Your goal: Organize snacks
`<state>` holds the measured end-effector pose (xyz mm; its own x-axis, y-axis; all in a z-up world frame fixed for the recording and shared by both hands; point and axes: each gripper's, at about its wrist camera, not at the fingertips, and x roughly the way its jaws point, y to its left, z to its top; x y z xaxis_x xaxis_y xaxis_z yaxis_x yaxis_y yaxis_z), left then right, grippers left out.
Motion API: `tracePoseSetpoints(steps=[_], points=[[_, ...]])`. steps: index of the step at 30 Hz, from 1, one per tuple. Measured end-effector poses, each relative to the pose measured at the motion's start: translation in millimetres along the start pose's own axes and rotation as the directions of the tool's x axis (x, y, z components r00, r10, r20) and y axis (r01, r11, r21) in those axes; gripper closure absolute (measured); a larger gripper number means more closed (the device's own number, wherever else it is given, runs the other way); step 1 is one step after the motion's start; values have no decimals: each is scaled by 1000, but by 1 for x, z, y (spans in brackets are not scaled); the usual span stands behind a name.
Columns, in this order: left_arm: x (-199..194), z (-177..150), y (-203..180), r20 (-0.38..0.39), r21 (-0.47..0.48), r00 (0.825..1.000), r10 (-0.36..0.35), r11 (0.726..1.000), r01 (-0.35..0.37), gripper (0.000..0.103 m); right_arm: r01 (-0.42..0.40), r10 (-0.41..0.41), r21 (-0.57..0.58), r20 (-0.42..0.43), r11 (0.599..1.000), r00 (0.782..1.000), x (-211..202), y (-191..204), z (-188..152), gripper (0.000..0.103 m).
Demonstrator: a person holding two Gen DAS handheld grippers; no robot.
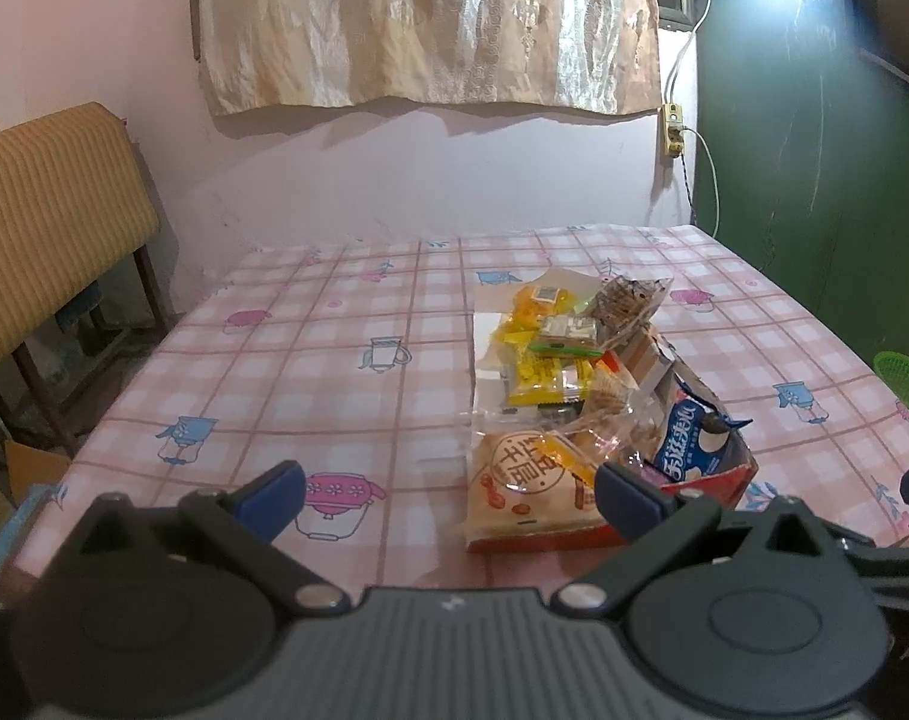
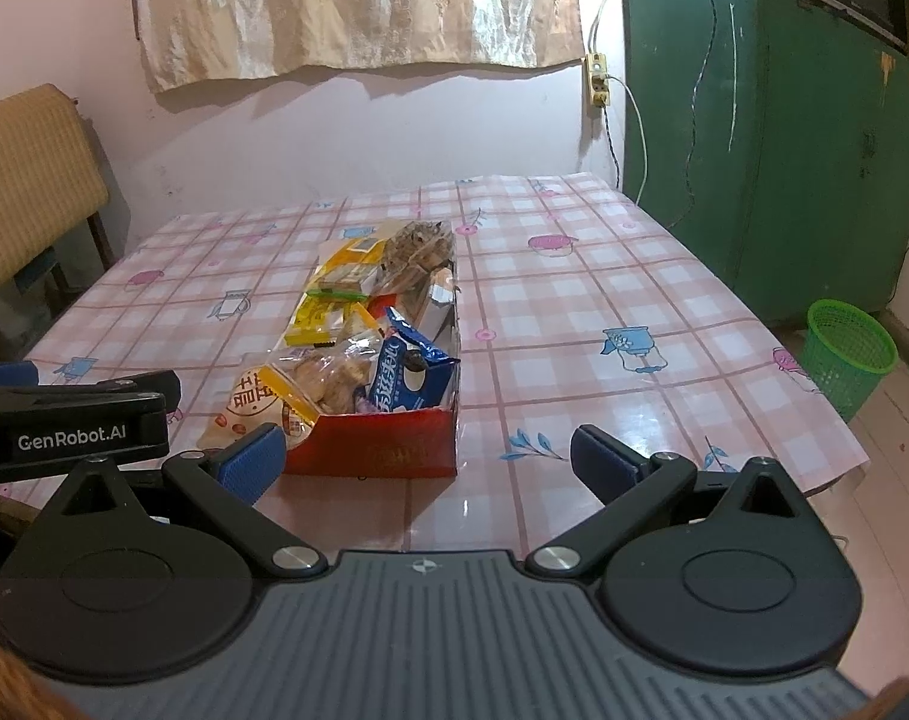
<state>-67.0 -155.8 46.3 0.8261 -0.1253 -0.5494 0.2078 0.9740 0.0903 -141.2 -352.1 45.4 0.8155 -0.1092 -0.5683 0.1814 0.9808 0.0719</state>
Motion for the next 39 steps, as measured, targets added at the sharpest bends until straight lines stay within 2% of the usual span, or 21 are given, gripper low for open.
tracePoseSetpoints(steps=[14,23,39], points=[[-3,0,2,30,6,1000,7,1000,-7,1,-5,5,0,7,1000,1000,1,2,-1,0],[-8,0,2,82,8,997,2,1000,-3,1,-14,13,4,30,1000,999,-1,2,0,0],[-16,1,1,129,12,992,-9,1000,7,1,-15,14,23,64,1000,998,-7,6,-2,0]])
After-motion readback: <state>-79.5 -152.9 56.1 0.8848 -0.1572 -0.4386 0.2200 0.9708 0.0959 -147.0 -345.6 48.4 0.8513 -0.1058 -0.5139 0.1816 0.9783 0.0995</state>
